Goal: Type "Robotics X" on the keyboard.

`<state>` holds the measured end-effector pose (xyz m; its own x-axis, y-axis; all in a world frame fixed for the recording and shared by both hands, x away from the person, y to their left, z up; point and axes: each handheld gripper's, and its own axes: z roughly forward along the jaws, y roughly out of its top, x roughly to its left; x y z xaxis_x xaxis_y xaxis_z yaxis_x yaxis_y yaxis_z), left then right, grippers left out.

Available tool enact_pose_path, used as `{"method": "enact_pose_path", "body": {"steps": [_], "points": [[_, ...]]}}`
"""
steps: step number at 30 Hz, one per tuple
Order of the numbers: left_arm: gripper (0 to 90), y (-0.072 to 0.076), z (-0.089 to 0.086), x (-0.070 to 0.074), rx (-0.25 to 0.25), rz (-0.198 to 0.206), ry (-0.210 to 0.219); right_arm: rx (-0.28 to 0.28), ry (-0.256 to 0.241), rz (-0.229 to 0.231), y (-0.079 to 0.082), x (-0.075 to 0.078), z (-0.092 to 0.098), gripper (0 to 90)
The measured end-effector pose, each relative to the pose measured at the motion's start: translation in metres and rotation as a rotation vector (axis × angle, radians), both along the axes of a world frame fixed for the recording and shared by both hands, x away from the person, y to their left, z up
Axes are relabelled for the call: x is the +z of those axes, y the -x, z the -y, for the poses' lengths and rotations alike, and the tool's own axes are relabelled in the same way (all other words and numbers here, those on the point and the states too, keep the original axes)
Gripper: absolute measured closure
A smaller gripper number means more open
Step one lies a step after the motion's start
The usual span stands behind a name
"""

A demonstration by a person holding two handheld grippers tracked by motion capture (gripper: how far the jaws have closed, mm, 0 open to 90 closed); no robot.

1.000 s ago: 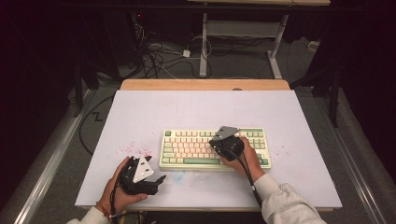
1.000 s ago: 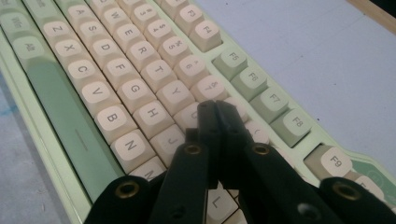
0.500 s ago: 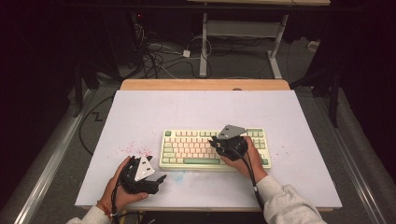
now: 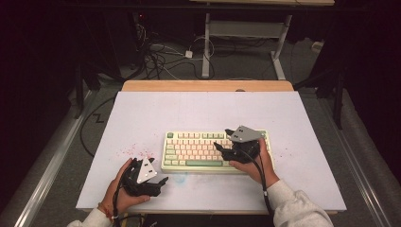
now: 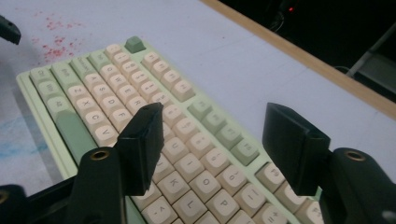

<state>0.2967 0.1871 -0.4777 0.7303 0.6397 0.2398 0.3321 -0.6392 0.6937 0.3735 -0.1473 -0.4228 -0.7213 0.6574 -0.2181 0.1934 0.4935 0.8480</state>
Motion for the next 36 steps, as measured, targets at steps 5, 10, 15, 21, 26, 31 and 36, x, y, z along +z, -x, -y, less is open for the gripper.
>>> {"method": "enact_pose_path", "body": {"steps": [5,10,15,21,26,31,36], "points": [[19.3,0.000,0.000,0.000,0.003,0.004,0.004,-0.012,-0.005,0.033,0.007,0.007,0.006,31.3],[19.6,0.000,0.000,0.001,0.005,0.004,0.005,-0.014,-0.018,0.050,0.013,0.012,0.012,28.6],[19.7,0.000,0.000,0.001,0.008,0.007,0.006,-0.025,-0.029,0.059,0.017,0.015,0.020,27.4],[20.4,0.001,-0.001,0.003,0.008,0.012,0.012,-0.041,-0.029,0.078,0.023,0.017,0.031,26.8],[21.2,0.001,-0.002,0.005,0.009,0.017,0.024,-0.053,-0.021,0.090,0.029,0.015,0.040,26.7],[21.5,0.001,-0.002,0.006,0.011,0.021,0.031,-0.060,-0.027,0.094,0.037,0.014,0.051,26.7],[21.5,0.001,-0.003,0.006,0.011,0.020,0.034,-0.066,-0.037,0.105,0.045,0.011,0.063,26.4]]}}
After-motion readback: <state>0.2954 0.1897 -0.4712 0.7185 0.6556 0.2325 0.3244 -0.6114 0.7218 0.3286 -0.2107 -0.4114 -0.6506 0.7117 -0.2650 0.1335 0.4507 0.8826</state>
